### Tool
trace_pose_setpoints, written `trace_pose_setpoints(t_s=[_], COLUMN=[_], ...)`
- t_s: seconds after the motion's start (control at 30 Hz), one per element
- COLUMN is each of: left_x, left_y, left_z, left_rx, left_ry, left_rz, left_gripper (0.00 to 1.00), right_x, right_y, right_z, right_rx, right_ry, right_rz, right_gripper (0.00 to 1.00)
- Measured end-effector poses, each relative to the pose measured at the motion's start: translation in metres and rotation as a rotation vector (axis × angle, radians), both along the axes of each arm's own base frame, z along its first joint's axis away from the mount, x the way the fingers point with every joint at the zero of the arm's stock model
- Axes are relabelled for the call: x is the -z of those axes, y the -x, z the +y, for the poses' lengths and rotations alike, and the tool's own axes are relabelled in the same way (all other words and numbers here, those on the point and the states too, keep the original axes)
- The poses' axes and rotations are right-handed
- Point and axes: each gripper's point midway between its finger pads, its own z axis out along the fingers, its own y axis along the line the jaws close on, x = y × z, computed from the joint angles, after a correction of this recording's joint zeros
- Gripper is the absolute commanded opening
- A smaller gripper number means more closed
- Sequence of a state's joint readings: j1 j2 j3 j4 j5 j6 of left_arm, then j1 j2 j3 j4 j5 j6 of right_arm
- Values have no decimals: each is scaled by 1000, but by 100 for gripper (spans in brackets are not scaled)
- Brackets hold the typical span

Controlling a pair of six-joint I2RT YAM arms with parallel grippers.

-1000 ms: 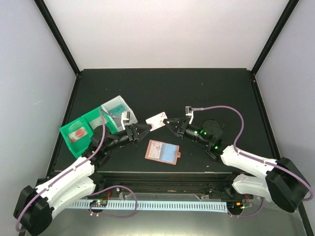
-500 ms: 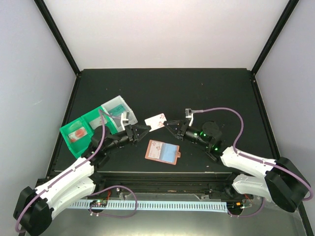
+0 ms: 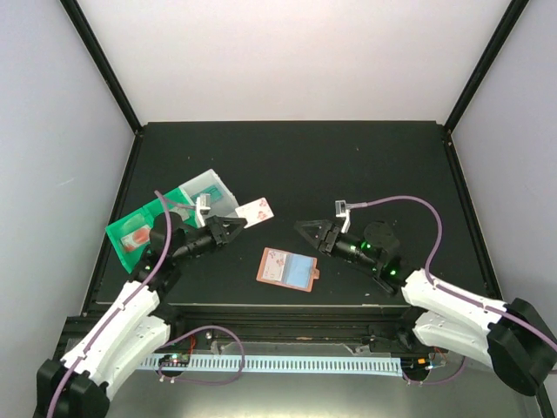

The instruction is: Take the credit cards out of the card holder

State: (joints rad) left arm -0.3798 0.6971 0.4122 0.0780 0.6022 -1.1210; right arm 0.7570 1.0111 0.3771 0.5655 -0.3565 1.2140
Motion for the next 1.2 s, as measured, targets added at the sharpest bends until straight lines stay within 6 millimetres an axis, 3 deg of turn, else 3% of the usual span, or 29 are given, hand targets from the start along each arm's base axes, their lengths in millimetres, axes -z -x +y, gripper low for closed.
trace_pose_setpoints(t_s=[0.17, 0.53, 0.77, 1.2], left_x=[-1, 3, 35, 59], left_y=[-12, -23, -27, -26], left_z=[31, 84, 115, 167], left_rx=[-67, -160, -214, -365], left_ry=[-78, -223, -270, -355], left_rz=[-2, 30, 161, 287], left_gripper=[1, 1, 2, 1], right_x=[4, 3, 7, 12], right_y=[9, 22, 25, 29], right_z=[-9, -29, -39, -45], right_rx=[-3, 18, 43, 47], right_ry=[40, 125, 170, 187], right_rz=[-50, -142, -163, -155], right_gripper=[100, 100, 100, 100])
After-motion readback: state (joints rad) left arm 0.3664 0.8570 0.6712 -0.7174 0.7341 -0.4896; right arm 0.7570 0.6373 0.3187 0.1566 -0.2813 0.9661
